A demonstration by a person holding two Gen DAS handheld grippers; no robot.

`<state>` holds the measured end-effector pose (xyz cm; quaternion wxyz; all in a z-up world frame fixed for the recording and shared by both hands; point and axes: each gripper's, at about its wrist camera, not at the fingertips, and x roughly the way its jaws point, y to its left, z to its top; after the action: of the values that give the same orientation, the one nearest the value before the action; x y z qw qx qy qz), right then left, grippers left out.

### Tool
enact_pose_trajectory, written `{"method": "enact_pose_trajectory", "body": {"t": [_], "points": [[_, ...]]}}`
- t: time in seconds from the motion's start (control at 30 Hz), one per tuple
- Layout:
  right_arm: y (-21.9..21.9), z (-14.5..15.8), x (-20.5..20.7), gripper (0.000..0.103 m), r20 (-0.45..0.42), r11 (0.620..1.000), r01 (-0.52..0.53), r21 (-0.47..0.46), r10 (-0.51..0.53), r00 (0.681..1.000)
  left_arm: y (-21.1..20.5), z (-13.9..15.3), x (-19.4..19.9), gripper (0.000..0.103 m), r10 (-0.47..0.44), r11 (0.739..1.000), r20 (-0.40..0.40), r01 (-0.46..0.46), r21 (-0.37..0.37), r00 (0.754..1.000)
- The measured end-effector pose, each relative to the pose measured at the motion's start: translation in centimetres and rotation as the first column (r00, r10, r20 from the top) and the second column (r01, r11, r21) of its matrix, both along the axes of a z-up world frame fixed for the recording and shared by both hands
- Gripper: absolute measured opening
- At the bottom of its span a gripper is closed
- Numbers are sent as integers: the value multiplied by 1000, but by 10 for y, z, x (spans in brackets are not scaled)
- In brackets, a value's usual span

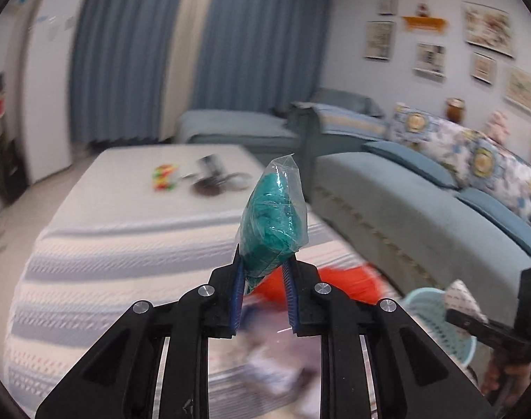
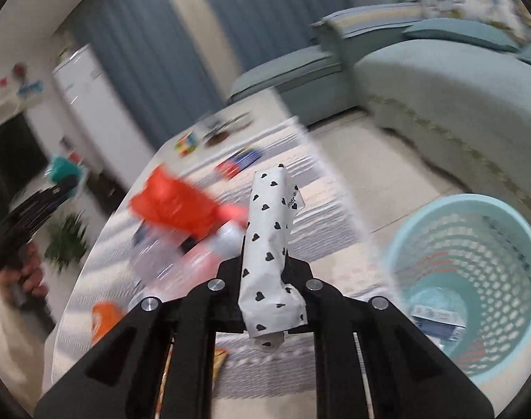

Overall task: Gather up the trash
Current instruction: 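Carry the teal wrapper and heart-print packet over the basket with both tools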

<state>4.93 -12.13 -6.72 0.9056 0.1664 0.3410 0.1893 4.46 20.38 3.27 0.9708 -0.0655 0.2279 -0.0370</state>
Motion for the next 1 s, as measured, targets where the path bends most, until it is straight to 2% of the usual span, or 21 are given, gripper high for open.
{"method": "enact_pose_trajectory", "body": {"t": [0.1,0.2,0.23,0.33,0.4,0.47,0.6,0.63,0.67,0.7,0.77,0.83,0.9,1.0], "points": [[-32,3,-2,11,7,986,165,5,-165,986,-54,17,8,19,-96,995,17,96,-17,995],[-73,1,-9,11,-8,940,342,14,-342,940,-121,24,13,19,-195,981,0,195,20,981],[-83,-2,-10,11,-21,928,372,29,-372,928,-142,23,15,19,-224,974,-12,225,37,974],[-127,-24,-18,11,-120,880,414,235,-396,910,-207,14,18,20,-316,945,-51,319,78,948],[-144,-33,-23,11,-156,839,461,289,-434,887,-254,4,25,20,-344,927,-97,354,122,934],[-155,-36,-28,11,-173,822,521,231,-492,853,-277,-11,32,20,-345,921,-144,365,139,927],[-155,-37,-32,11,-168,817,573,61,-557,813,-316,-52,44,20,-356,922,-267,384,57,896],[-154,-37,-32,11,-166,811,585,1,-576,800,-323,-63,45,20,-355,920,-293,387,56,887],[-155,-38,-33,11,-167,809,587,-27,-583,795,-330,-74,46,20,-360,915,-319,399,64,877],[-153,-40,-33,11,-168,808,587,-58,-588,792,-339,-87,45,20,-380,895,-350,436,97,856],[-152,-45,-30,11,-170,808,577,-119,-589,790,-333,-99,42,20,-379,879,-366,454,145,850],[-155,-49,-29,11,-176,800,585,-133,-600,780,-326,-111,46,20,-384,876,-394,464,129,835],[-160,-53,-31,11,-196,797,594,-109,-603,773,-319,-126,53,20,-372,885,-434,455,101,820],[-161,-55,-33,11,-200,795,595,-122,-607,769,-311,-141,58,20,-362,887,-469,453,94,806]]}}
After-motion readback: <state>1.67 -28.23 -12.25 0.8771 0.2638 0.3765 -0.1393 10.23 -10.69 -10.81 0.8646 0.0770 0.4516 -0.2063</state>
